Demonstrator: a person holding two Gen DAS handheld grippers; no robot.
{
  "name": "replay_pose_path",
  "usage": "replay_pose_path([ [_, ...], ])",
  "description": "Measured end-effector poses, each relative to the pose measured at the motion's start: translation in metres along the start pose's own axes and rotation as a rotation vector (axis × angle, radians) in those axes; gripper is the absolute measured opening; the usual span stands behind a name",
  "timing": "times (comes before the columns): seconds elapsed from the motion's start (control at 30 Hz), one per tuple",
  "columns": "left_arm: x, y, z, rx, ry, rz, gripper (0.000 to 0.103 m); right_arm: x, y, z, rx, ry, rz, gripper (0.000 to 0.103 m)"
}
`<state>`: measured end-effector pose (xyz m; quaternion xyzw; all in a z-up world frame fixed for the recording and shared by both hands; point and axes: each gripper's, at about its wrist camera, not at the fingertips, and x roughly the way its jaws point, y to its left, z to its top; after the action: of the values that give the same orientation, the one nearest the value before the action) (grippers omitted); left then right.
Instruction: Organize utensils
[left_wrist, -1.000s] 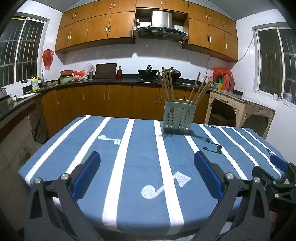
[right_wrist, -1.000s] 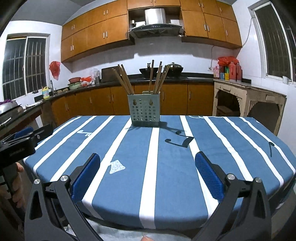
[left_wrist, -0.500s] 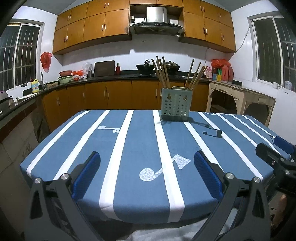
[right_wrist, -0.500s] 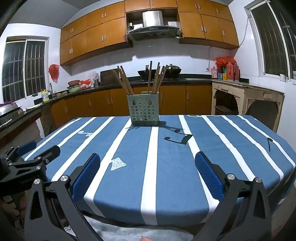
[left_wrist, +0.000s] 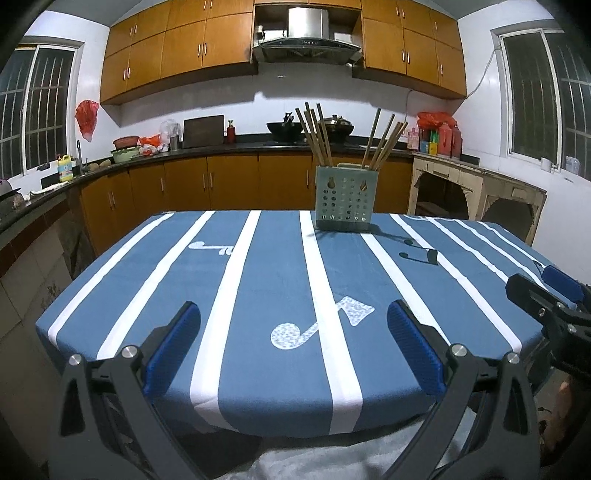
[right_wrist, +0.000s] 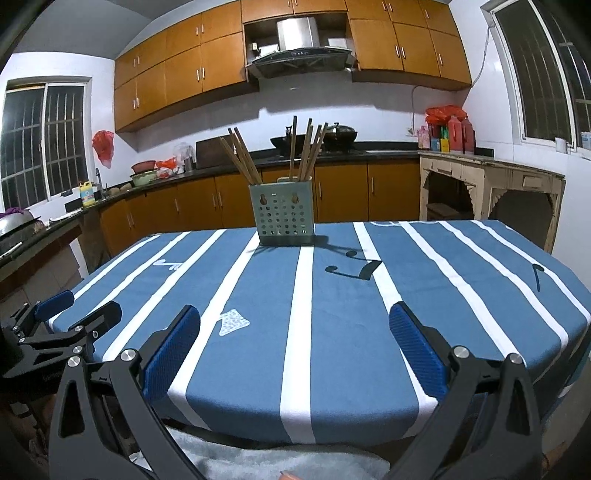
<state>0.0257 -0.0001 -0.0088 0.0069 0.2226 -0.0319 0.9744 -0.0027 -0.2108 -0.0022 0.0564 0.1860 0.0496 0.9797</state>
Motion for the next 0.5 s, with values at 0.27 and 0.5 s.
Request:
replay_pose_path([
  [0.27,0.0003,0.0026,-0.0023,-0.013,0.007,0.001,0.099,-0.0016,0.0005,-0.0003,-0.005,-0.006,0.0,0.101],
  [0.5,-0.0008,0.003,-0.0022,-0.017,0.002,0.001,0.099,-0.0046,0.0012,-0.001,-0.01,-0.019,-0.003,0.101],
])
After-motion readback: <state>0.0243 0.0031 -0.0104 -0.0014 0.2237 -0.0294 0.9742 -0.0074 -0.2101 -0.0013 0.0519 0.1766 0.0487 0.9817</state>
